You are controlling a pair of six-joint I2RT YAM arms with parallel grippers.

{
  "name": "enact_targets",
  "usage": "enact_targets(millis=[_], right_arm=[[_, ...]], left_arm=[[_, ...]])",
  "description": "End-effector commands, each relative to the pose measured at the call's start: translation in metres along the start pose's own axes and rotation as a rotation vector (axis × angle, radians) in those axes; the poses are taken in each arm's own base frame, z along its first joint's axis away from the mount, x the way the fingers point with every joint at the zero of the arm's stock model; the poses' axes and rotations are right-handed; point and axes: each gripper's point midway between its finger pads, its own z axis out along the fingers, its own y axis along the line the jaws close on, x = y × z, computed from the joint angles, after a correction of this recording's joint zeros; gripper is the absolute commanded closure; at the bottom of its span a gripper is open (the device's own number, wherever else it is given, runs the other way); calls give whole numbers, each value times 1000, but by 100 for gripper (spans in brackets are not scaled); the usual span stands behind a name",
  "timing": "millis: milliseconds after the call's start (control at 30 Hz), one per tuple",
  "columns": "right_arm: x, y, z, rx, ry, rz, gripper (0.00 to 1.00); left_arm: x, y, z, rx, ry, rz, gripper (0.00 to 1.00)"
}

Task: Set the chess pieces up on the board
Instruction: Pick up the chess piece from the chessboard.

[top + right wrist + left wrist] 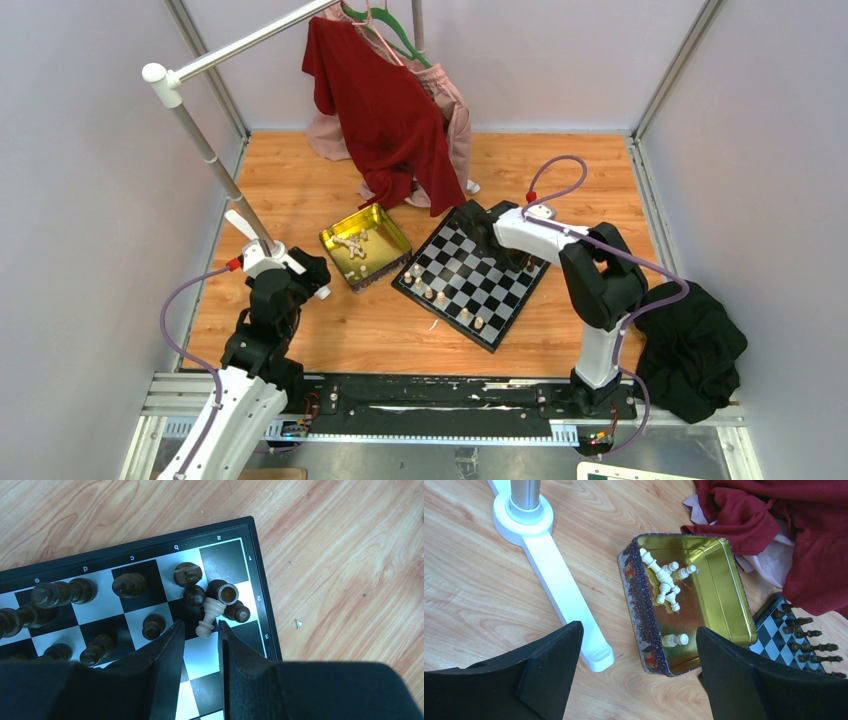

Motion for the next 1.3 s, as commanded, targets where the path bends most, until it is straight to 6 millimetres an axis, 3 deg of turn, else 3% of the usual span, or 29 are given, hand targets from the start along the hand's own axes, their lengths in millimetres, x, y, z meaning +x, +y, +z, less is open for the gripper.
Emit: enact_targets(millis=[0, 267, 533, 667, 1267], right_arm=[[-4, 2, 6, 17, -6, 9, 66], [-2, 3, 10, 21, 2, 4, 69], [0, 4, 13, 21, 9, -14, 90], [2, 5, 11, 11, 21, -21, 96], [8, 10, -14, -66, 20, -49, 100]], left_arm=[[-2, 0, 2, 4, -18, 3, 11], [-1, 1, 3, 0, -18, 5, 11], [0, 0, 4, 1, -16, 5, 11], [0, 0, 4, 4, -14, 3, 11], [-5, 1, -5, 9, -22, 2, 11]])
